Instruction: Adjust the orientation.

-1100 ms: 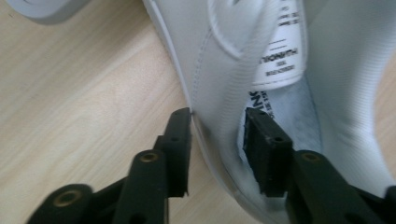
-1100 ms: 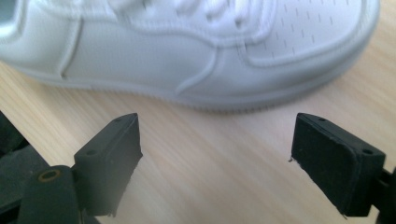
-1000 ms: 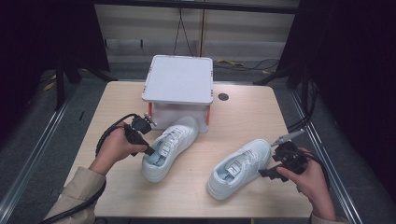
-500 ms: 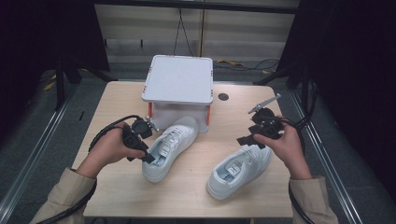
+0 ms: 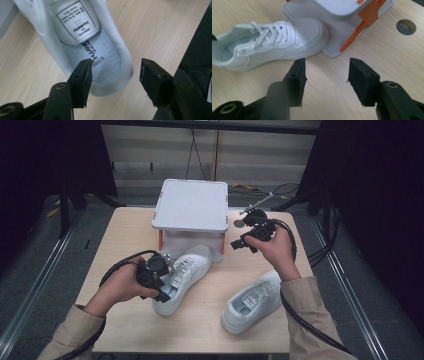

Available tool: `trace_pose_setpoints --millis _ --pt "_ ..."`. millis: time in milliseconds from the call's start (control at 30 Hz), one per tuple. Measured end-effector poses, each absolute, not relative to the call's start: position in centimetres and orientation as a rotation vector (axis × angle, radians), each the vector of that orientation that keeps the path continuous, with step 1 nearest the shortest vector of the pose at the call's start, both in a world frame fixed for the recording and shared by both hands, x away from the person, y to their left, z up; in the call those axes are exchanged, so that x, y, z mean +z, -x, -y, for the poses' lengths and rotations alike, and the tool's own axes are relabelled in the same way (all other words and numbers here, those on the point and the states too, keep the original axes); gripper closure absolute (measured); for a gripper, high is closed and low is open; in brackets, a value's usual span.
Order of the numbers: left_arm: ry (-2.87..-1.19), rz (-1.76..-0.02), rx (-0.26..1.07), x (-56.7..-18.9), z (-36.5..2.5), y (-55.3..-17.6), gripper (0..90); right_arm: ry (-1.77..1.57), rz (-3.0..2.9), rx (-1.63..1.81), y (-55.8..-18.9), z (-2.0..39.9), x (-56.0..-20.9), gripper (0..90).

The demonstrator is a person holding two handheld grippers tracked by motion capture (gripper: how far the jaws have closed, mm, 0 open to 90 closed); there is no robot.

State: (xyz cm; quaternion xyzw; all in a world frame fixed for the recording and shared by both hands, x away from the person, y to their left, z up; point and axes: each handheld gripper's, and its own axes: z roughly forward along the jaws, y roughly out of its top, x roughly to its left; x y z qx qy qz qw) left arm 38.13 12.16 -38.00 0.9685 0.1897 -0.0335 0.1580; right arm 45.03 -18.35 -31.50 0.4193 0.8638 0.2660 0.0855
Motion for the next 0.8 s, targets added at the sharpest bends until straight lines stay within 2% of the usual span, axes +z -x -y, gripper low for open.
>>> trace_pose_setpoints --millis 200,267,467,533,633,800 --pt "-2.836 -0.491 -0.104 -39.9 -11.6 -38.2 45.3 -1.279 -2.556 0.816 -46.8 16.9 -31.0 56.8" --pt "-2.856 -0.475 -0.115 -40.5 -11.4 -38.2 51.8 -1.279 -2.545 0.824 -47.4 16.3 -30.9 57.2" --pt "-2.916 -0.411 -0.122 -41.4 -10.7 -38.2 59.1 -1.273 -2.545 0.836 -48.9 14.4 -30.7 61.4" --pt "-2.902 -0.423 -0.16 -41.7 -10.7 -38.2 65.6 -1.266 -2.541 0.841 -49.5 13.7 -30.3 64.2" --pt "-2.893 -0.469 -0.21 -41.7 -10.8 -38.3 69.8 -1.248 -2.527 0.843 -50.5 12.8 -30.1 67.6" --pt "-2.897 -0.505 -0.17 -41.6 -10.2 -37.8 73.7 -1.272 -2.496 0.808 -52.2 11.9 -31.1 70.3"
